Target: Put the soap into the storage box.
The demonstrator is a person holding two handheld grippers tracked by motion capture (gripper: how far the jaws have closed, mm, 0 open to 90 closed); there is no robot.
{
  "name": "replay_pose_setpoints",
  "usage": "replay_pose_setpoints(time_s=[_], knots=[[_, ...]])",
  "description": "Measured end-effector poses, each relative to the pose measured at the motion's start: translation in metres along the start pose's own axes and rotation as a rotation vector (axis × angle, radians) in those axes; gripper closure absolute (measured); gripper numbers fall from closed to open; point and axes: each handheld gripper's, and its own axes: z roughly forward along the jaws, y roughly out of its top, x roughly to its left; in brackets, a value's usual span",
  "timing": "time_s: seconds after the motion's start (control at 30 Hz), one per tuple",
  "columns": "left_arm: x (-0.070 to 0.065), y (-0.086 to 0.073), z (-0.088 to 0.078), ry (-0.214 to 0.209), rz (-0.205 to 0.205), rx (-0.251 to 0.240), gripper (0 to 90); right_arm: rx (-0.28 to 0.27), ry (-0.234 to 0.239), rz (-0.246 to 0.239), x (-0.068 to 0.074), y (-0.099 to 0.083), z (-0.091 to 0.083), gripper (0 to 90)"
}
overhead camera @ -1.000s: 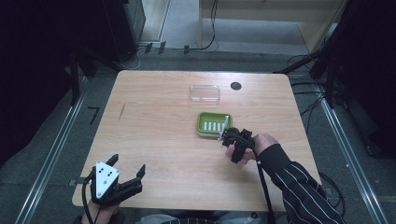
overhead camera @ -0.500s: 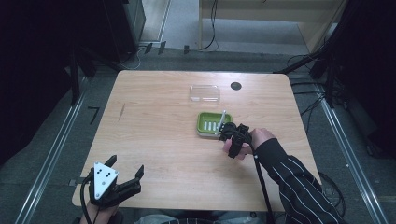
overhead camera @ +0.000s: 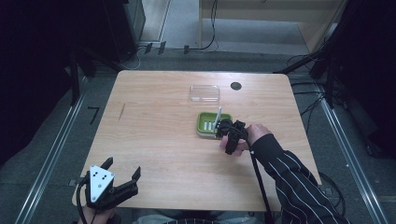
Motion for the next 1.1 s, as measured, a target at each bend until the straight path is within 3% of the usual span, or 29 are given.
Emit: replay_pose_setpoints(time_s=[1.1], knots=[[0.006, -0.008, -0.017, 0.059, -0.024, 0.006, 13.4, -0.022, -0.010, -0.020, -0.021, 0.028, -0.017, 38.7]])
